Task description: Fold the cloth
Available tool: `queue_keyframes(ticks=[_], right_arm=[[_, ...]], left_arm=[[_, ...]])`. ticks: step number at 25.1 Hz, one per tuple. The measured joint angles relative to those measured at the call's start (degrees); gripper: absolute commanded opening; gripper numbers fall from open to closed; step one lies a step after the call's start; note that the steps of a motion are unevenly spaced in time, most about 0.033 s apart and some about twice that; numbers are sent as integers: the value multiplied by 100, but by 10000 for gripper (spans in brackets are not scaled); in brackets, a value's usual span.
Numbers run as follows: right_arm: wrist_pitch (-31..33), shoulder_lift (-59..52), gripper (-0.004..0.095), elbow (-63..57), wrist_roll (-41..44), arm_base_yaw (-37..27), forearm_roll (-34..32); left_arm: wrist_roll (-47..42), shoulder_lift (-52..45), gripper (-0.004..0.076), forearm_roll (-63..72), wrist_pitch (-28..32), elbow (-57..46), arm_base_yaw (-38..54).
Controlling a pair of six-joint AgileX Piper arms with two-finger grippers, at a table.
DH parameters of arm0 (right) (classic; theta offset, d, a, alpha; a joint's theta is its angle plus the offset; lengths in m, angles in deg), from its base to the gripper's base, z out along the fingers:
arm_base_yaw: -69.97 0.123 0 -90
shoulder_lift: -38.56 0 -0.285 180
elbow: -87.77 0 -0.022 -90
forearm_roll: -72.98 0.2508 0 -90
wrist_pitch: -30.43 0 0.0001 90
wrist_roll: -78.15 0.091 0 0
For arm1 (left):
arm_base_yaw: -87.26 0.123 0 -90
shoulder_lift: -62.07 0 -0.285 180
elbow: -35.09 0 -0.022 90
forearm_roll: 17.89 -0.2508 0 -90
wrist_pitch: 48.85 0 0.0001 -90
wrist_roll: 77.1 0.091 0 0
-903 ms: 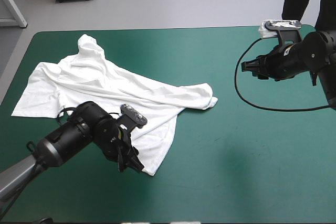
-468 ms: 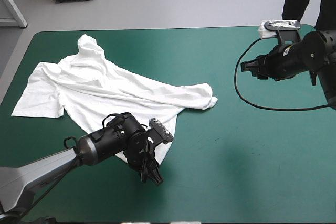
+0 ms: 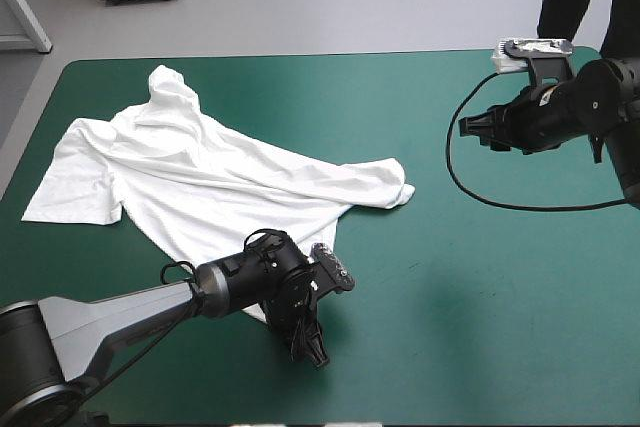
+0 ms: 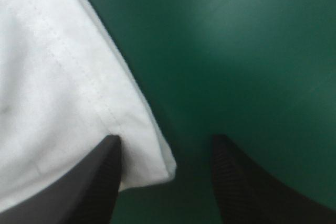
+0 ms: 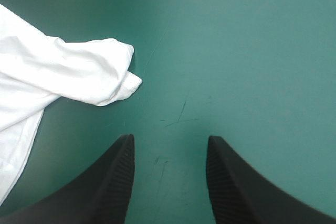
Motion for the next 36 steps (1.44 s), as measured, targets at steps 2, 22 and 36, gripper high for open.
queue_keyframes(ticks=[2,22,36], right_arm=[[0,0,414,0,-6,0,5],[-5,1029,559,0,-330,6,523],[-61,3400,554,1345,-398,1086,39]], left_arm=[[0,23,238,-34,-18,12,-4],[-533,54,-22,-410,153,-65,-63],[-536,54,-22,-385,163,-65,-63]])
